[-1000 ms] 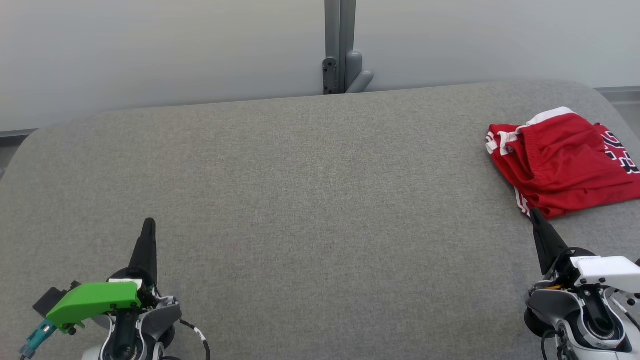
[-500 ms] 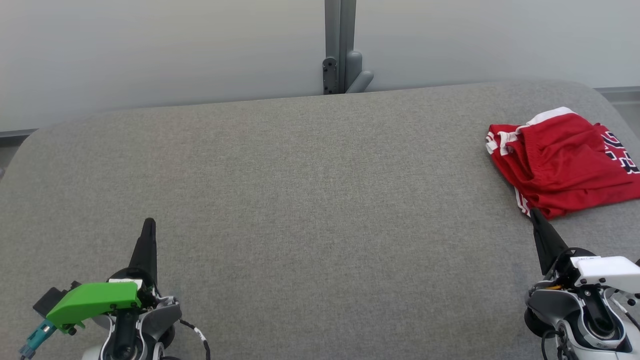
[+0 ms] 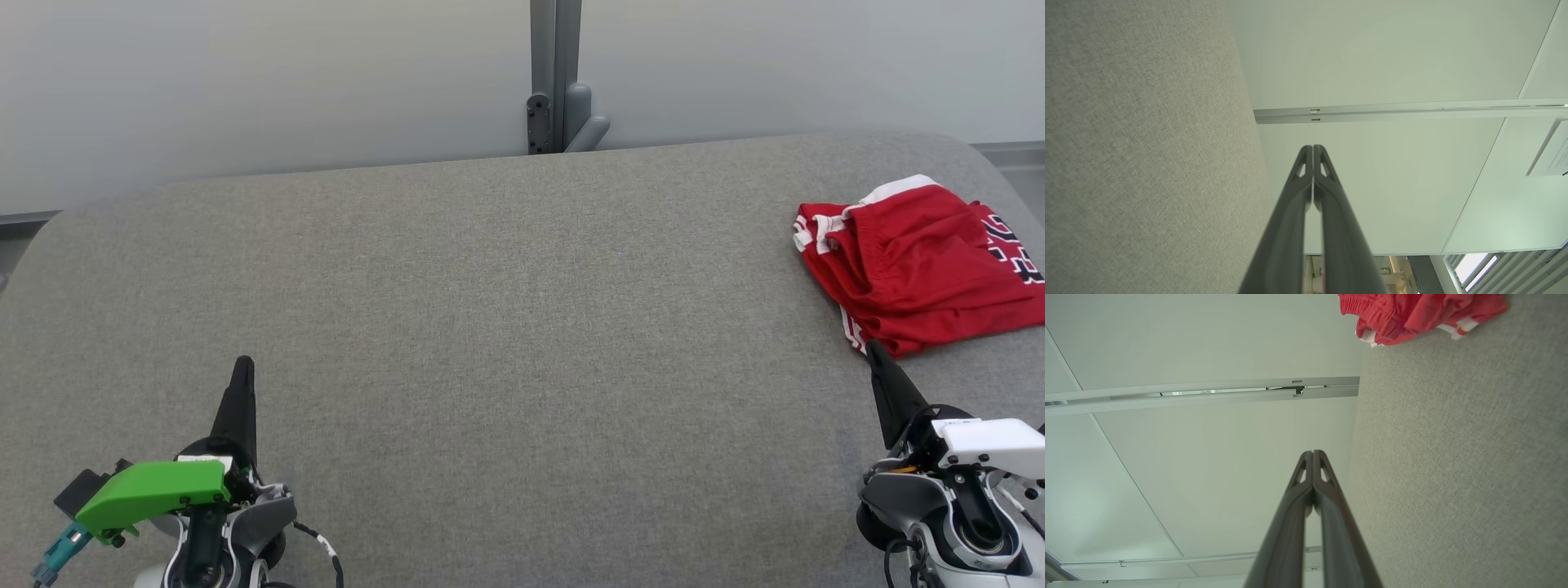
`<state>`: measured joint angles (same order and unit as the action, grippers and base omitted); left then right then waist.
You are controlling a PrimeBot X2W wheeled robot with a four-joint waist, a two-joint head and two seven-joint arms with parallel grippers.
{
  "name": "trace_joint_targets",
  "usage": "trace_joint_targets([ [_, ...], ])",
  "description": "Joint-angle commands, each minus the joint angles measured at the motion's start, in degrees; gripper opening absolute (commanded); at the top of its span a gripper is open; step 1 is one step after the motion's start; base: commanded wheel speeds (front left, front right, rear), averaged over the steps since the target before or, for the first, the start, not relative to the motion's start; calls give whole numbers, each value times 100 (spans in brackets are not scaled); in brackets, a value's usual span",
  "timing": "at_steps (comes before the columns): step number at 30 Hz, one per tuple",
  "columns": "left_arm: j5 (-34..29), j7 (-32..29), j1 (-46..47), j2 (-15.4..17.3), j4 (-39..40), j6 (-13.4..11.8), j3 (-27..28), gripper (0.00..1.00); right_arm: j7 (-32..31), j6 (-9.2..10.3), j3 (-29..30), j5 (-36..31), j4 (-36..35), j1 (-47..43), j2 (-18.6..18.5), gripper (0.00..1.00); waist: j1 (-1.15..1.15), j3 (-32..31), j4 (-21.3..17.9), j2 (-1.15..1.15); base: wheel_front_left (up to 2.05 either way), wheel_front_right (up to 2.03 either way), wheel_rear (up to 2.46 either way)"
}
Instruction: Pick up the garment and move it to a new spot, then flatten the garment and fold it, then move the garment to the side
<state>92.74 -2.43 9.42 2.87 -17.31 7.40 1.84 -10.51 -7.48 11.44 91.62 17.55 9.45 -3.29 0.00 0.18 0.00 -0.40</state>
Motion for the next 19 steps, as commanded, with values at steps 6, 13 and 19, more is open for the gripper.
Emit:
trace_joint_targets([
  [6,17,3,73,0,-5,31,17,0,-27,-2,16,-15,12,48,4,0,0,0,0,40,0,0,0],
  [13,17,3,73,0,-5,32,17,0,-27,-2,19,-16,13,49,6,0,0,0,0,40,0,0,0],
  [19,17,3,73,0,-5,31,17,0,-30,-2,21,-21,12,49,7,0,0,0,0,40,0,0,0],
])
